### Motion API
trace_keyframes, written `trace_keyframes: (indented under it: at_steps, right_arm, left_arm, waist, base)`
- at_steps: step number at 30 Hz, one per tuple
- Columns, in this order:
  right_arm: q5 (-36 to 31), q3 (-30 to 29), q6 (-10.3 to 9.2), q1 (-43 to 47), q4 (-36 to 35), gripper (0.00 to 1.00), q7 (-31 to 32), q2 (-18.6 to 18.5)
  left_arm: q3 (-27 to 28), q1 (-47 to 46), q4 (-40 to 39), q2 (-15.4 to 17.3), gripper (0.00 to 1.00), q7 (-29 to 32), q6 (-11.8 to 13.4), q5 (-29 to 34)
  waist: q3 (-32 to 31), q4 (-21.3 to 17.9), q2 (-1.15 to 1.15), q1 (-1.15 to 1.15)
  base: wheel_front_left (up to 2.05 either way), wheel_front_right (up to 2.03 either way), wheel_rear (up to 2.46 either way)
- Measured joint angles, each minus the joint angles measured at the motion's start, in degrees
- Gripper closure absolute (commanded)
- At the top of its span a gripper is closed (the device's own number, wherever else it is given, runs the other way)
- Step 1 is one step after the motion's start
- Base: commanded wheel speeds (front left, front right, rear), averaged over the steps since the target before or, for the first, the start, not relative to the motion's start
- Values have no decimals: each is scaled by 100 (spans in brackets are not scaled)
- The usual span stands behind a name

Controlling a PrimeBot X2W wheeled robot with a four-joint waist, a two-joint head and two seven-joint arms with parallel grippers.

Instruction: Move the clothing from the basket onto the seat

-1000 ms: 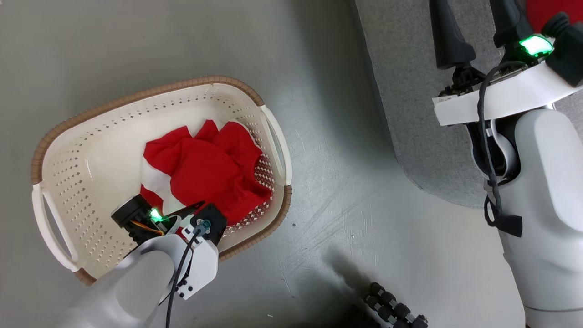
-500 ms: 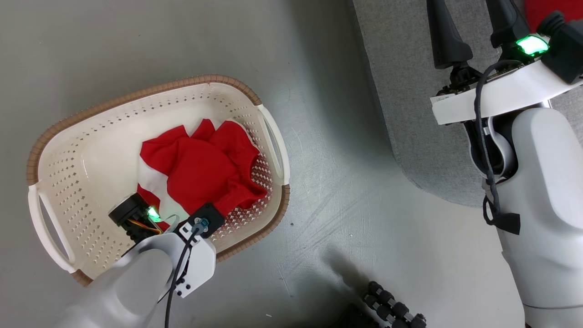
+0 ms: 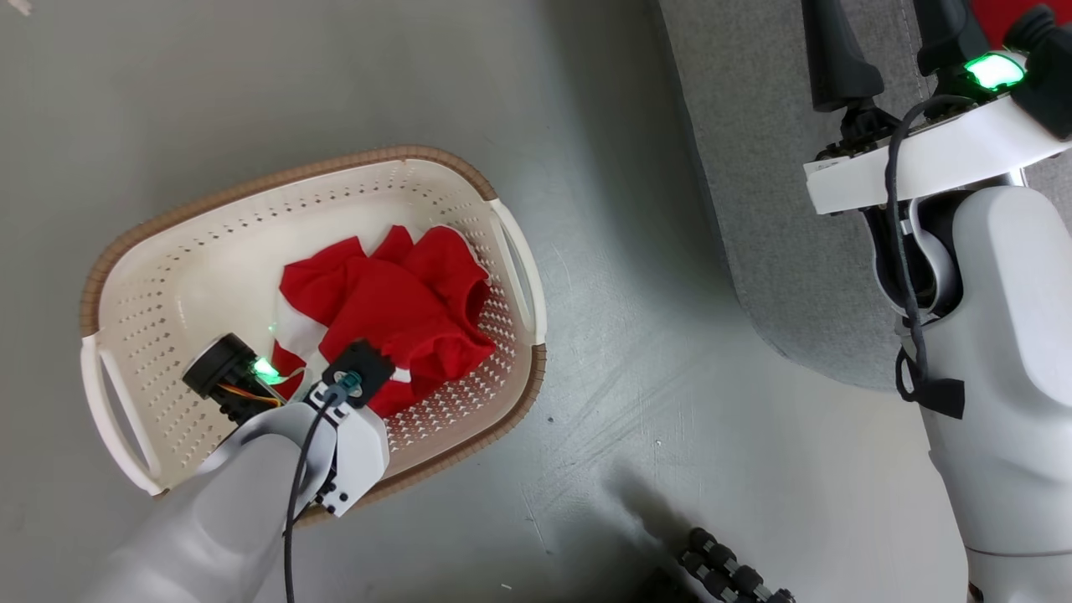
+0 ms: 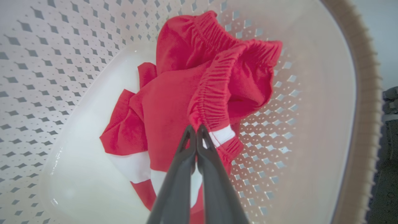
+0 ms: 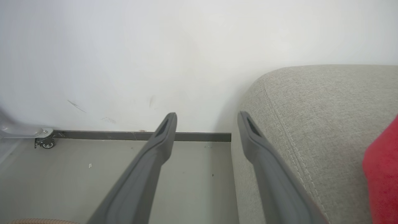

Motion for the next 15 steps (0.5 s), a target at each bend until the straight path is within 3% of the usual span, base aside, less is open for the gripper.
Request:
trace_keyframes:
  at_steps: [15]
  right_arm:
    - [-118, -316, 0, 20, 46, 0, -32, -1]
  left_arm:
    - [490, 23, -385, 43, 100, -634, 258, -366]
  waist:
    - [-354, 311, 0, 0]
  base:
    - [0, 0, 0]
